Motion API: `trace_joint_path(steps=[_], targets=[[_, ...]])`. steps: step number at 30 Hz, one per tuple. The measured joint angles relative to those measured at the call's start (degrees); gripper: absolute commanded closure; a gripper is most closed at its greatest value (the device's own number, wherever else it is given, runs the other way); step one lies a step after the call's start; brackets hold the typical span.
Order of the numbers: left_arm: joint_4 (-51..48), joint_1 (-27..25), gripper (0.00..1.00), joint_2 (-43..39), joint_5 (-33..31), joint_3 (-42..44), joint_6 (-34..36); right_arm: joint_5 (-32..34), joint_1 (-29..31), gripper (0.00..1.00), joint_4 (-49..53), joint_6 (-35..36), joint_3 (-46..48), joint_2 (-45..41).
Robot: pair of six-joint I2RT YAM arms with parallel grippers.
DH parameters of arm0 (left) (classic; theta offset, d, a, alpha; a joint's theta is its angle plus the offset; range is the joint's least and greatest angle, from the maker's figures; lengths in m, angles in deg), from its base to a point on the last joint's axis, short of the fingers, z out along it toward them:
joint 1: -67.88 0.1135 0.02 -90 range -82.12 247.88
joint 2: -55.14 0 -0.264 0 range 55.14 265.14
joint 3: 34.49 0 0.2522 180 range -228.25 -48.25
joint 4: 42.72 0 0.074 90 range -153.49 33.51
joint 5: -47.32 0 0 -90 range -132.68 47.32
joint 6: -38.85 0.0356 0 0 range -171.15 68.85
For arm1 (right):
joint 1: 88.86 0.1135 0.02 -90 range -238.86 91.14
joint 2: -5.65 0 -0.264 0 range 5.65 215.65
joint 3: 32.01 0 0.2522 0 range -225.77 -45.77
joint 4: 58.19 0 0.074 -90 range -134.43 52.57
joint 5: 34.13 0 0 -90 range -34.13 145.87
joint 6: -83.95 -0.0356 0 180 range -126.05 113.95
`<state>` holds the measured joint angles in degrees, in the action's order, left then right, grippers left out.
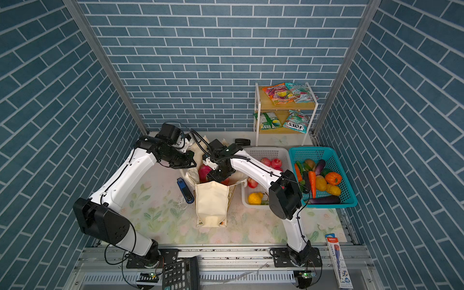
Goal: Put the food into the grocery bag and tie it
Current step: 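Lower the red tomato into the bag and open the right gripper, then move the right gripper back over the teal vegetable basket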
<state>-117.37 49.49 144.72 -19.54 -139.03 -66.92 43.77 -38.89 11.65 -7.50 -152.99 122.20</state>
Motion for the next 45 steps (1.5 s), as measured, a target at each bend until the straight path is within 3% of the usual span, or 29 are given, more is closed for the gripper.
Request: trace_joint_path(steps=[2, 3, 4, 21, 31, 39, 45], targets=[[0.35, 0.0, 0.95, -0.33, -0.11, 0.46, -0.09, -0.11, 0.0, 0.2, -0.26, 0.0, 0.02, 0.02], [0.42, 0.0, 0.95, -0.5, -0.15, 0.61, -0.11, -0.13, 0.0, 0.03, -0.44, -0.02, 0.04, 0.02], [0.48, 0.0, 0.95, -0.61, -0.15, 0.72, -0.13, -0.11, 0.0, 0.01, -0.74, 0.17, 0.04, 0.02], [0.68, 0.0, 0.95, -1.09, -0.15, 1.29, -0.11, 3.02, -0.28, 0.01, -2.49, 0.44, 0.02, -0.87], [1.27, 0.0, 0.95, -1.51, -0.13, 2.01, -0.07, 9.79, -1.46, 0.01, -2.86, 1.51, -2.16, -11.23], [1.25, 0.0, 0.95, -1.51, -0.11, 2.01, 0.76, 15.28, -6.19, 0.01, -4.22, 1.42, -2.4, -19.21], [1.25, 0.0, 0.95, -1.51, 0.13, 2.01, 1.27, 20.39, -14.19, 0.01, -7.15, -0.46, 6.82, -27.32]])
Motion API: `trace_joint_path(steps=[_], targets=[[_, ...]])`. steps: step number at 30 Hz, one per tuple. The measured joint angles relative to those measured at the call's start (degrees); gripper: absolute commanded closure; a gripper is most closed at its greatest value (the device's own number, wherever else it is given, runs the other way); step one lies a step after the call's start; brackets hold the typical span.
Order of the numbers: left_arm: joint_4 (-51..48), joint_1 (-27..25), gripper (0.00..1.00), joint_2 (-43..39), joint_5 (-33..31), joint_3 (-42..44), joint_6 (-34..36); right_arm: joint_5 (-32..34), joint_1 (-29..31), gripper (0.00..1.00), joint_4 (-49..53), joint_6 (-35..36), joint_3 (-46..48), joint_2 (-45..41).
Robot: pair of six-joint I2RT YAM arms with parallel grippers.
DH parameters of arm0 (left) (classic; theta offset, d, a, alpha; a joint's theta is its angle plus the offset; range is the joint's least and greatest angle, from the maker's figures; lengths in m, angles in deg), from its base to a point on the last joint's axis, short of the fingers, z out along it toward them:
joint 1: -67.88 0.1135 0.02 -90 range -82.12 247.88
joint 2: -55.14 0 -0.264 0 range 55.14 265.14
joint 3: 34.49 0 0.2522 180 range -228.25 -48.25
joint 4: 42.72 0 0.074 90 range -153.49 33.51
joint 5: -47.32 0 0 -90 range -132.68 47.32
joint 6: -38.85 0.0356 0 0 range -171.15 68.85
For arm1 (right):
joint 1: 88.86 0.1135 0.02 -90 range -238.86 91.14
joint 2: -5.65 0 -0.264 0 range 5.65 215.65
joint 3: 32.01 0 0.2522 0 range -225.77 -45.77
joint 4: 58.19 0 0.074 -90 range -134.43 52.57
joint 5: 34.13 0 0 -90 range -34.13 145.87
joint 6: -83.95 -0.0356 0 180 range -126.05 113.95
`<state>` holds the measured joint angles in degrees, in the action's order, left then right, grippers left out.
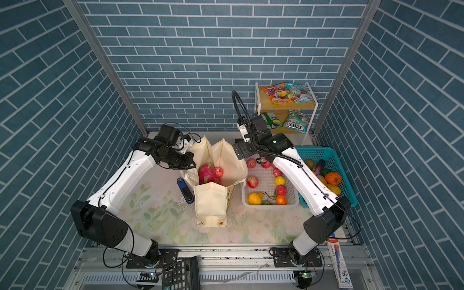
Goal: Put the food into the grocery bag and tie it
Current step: 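Move the right gripper back over the teal vegetable basket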
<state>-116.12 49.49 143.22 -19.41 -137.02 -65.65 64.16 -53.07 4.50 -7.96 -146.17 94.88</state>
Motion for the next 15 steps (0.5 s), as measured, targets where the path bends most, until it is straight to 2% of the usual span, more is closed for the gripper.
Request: trace_joint_path(steps=[8, 15], targets=[[-0.02, 0.0, 0.95, 0.02, 0.15, -0.02, 0.39, 7.43, -12.96, 0.01, -3.54, -8.66, 10.99, -9.18], [-0.02, 0.0, 0.95, 0.02, 0.17, -0.02, 0.42, 9.49, -27.23, 0.01, -7.32, -18.86, 22.67, -18.75]])
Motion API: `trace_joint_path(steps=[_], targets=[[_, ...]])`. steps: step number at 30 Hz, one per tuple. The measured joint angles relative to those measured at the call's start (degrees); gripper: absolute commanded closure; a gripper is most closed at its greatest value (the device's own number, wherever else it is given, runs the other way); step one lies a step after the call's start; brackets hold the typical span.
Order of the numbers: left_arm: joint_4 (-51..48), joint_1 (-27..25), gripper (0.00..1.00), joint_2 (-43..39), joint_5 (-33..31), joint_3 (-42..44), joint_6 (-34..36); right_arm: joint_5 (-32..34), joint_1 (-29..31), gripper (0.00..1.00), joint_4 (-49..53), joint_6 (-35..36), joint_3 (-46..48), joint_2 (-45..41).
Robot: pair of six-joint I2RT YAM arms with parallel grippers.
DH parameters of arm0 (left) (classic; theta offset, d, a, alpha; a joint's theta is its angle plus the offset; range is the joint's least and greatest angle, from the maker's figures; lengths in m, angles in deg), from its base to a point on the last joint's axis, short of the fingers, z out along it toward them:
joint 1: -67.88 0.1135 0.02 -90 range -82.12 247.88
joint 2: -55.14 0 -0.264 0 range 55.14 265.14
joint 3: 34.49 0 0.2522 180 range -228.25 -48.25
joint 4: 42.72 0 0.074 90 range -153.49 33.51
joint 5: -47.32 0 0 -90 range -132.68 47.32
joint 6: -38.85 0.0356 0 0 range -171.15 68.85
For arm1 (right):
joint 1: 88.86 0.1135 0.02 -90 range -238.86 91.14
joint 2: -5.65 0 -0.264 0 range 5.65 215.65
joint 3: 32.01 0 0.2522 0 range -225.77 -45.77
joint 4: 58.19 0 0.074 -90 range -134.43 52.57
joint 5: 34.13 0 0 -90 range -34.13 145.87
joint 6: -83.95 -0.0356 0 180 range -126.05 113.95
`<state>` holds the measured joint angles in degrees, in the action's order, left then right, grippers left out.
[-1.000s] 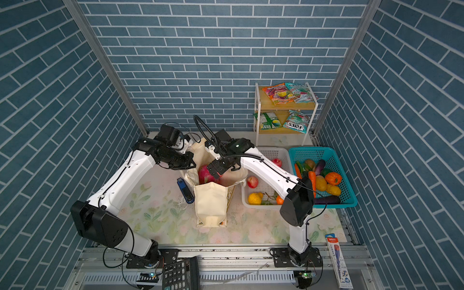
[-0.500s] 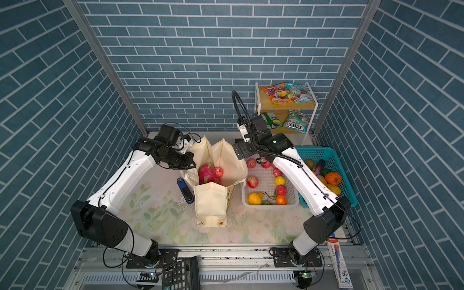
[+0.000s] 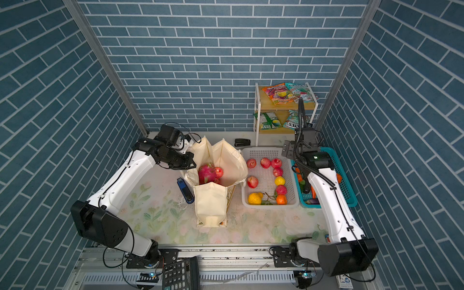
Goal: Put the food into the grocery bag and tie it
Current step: 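Move the right gripper back over the teal vegetable basket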
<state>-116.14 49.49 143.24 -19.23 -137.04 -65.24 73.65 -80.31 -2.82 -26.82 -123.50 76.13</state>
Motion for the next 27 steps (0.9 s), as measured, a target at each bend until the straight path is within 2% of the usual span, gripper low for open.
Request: trace_joint_path(steps=[6, 15, 21, 27], targets=[[0.0, 0.0, 0.95, 0.04, 0.02, 0.0, 0.0, -1.07, -12.44, 0.01, -1.57, -6.45, 7.19, -4.96], [0.04, 0.0, 0.95, 0.44, 0.24, 0.0, -0.04, -5.38, -27.56, 0.02, -3.76, -14.64, 12.31, -5.42], [0.07, 0.0, 0.95, 0.96, 0.44, -0.28, -0.04, -6.75, -32.28, 0.02, -6.1, -22.67, 13.09, -2.75], [0.04, 0.0, 0.95, 1.03, 0.52, -0.35, -0.04, -4.87, -33.77, 0.02, -6.8, -31.08, 13.0, 1.03]])
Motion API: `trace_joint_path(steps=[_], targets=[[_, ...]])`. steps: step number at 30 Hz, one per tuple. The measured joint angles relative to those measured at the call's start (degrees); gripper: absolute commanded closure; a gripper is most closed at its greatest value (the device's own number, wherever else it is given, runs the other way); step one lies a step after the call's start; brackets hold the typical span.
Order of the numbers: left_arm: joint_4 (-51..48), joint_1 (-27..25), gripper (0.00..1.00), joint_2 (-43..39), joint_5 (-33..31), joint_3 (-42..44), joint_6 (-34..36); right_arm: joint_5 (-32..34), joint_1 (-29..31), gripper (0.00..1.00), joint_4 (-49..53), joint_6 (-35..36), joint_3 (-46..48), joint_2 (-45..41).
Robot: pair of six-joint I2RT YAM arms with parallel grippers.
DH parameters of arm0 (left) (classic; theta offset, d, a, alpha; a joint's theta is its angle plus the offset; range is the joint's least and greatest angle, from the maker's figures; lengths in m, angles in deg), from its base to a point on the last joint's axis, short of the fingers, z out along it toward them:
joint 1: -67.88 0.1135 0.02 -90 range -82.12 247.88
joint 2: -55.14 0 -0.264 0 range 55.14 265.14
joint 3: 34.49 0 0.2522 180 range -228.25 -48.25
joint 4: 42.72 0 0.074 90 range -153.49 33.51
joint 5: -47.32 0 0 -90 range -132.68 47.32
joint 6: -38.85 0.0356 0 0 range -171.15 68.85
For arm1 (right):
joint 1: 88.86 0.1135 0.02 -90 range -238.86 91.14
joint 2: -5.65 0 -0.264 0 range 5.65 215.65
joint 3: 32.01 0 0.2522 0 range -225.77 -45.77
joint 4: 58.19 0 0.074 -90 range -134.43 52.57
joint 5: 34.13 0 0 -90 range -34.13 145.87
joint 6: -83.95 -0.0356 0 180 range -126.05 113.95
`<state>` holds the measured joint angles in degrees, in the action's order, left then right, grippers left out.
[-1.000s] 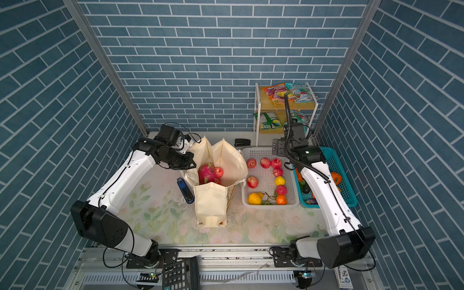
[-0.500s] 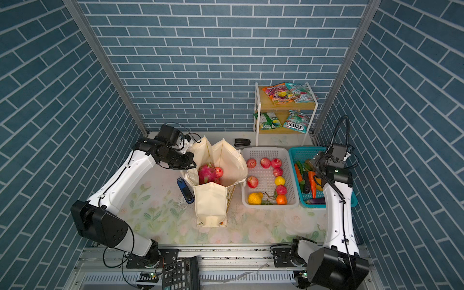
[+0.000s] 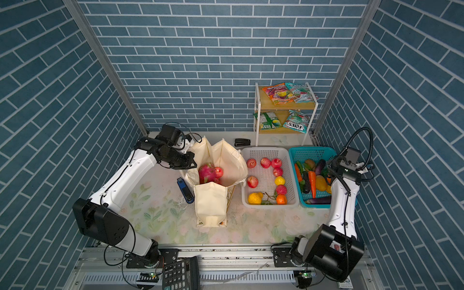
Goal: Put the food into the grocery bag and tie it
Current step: 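Move the right gripper back over the teal vegetable basket, then lower the right gripper onto the orange bell pepper and grasp it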
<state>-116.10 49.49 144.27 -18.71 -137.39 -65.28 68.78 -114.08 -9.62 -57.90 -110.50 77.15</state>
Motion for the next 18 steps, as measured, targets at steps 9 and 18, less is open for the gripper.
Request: trace_joint_path(steps=[9, 18], targets=[[-0.13, 0.0, 0.95, 1.27, 0.96, -1.14, -0.09, 9.14, -0.09, 0.02, 7.89, -13.16, -8.17, 10.05], [-2.08, 0.0, 0.95, 3.87, 1.66, -4.92, -0.28, 15.69, 1.11, 0.01, 10.69, -19.52, -10.97, 16.46]])
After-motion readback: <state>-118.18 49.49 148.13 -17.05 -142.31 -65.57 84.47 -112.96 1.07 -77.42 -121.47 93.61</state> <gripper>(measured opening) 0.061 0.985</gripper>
